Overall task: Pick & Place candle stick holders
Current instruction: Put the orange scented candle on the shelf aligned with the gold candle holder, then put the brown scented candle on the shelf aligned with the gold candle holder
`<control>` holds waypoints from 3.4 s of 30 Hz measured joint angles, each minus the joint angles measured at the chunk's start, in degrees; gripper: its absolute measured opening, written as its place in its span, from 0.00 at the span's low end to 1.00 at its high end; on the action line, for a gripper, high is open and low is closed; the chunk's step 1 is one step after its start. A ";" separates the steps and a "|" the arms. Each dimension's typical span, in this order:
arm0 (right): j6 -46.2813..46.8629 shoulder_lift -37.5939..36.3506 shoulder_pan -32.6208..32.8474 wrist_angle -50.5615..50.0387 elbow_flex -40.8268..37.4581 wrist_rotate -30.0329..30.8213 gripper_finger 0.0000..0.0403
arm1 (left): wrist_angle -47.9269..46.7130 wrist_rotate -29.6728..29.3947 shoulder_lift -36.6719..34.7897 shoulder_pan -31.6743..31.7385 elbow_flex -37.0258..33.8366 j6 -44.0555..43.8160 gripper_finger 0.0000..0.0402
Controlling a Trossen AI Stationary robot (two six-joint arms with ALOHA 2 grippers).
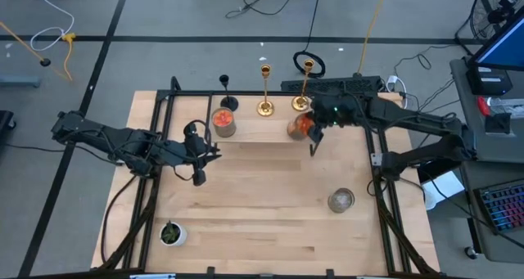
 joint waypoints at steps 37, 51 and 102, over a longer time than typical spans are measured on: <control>-3.38 2.86 -6.37 1.30 0.04 -1.88 0.14 | -0.04 -0.02 0.00 0.02 0.00 0.62 0.21; -5.85 2.78 -5.46 5.81 0.00 -1.89 0.18 | -0.07 0.00 0.00 0.02 0.00 0.45 0.21; 64.44 -2.58 41.67 -24.50 -23.56 -16.88 0.31 | 0.02 -0.07 0.00 0.02 0.00 -1.34 0.21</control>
